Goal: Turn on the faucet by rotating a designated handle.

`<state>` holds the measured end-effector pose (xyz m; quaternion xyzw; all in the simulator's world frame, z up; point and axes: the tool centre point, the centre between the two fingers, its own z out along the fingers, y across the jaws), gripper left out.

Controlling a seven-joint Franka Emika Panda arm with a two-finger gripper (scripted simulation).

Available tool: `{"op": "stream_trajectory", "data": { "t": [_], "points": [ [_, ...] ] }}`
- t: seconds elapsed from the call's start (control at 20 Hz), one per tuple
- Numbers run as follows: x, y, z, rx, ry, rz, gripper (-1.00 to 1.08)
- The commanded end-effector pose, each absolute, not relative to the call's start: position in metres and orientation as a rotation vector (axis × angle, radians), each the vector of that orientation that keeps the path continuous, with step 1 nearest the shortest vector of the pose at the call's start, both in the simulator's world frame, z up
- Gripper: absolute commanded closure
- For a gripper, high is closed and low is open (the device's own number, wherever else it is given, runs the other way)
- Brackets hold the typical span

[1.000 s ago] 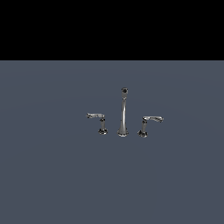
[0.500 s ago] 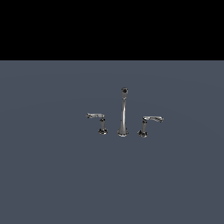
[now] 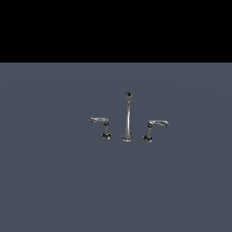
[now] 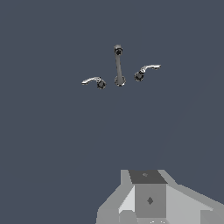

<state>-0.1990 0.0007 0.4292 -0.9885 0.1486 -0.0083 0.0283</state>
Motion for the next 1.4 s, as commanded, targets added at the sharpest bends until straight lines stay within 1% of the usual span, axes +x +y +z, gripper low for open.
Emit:
{"op": "stream_trajectory", "data": {
  "t": [0.0,0.65,1.35],
  "points": [
    [-0.185,0.001,0.412,-3.035,0.563,-0.024,1.08],
    [-0.108,-0.015,0.32,-2.893,1.106,-0.018,1.08],
    [-0.039,-0.062,0.223,-2.642,1.648,-0.011,1.08]
  ]
}}
